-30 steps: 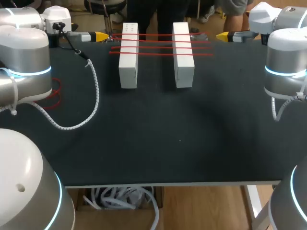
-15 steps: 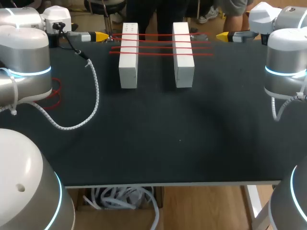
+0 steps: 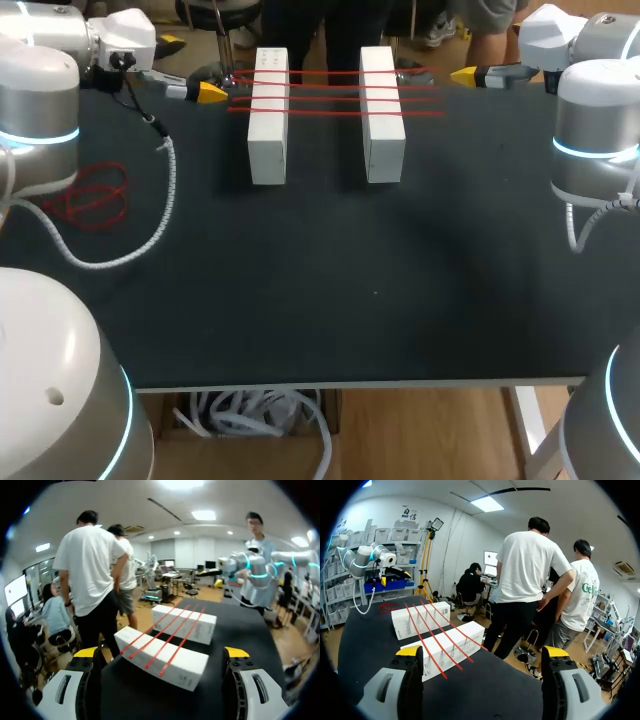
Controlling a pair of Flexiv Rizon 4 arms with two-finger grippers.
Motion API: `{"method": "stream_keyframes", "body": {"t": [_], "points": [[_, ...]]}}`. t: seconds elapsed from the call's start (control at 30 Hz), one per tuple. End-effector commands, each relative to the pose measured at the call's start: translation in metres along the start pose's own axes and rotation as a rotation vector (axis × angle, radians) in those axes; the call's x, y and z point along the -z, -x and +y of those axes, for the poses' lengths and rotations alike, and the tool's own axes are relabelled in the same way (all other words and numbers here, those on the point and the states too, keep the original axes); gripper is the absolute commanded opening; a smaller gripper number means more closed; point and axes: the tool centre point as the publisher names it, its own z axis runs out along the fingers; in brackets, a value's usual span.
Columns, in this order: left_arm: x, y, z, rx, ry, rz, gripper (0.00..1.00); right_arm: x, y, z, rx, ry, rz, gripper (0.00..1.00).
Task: Grab the tape and strap the tape.
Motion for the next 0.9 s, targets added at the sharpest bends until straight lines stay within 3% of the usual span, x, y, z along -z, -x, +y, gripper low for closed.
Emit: {"method": "stream_keyframes", "body": {"t": [0.03,0.33,0.63,0.7,0.9], "points": [[-0.005,0.006,0.001,-0.170,-0.060,0.123,1.00,0.000,0.000,0.000,0.000,0.000,0.000,1.00],[-0.005,0.004,0.004,-0.179,-0.073,0.120,1.00,0.000,0.000,0.000,0.000,0.000,0.000,1.00],[-0.018,0.005,0.022,-0.212,-0.078,0.205,1.00,0.000,0.000,0.000,0.000,0.000,0.000,1.00],[-0.021,0.007,0.027,-0.213,-0.080,0.217,0.84,0.000,0.000,0.000,0.000,0.000,0.000,1.00],[-0.030,0.013,0.045,-0.203,-0.099,0.246,0.69,0.000,0.000,0.000,0.000,0.000,0.000,1.00]]}}
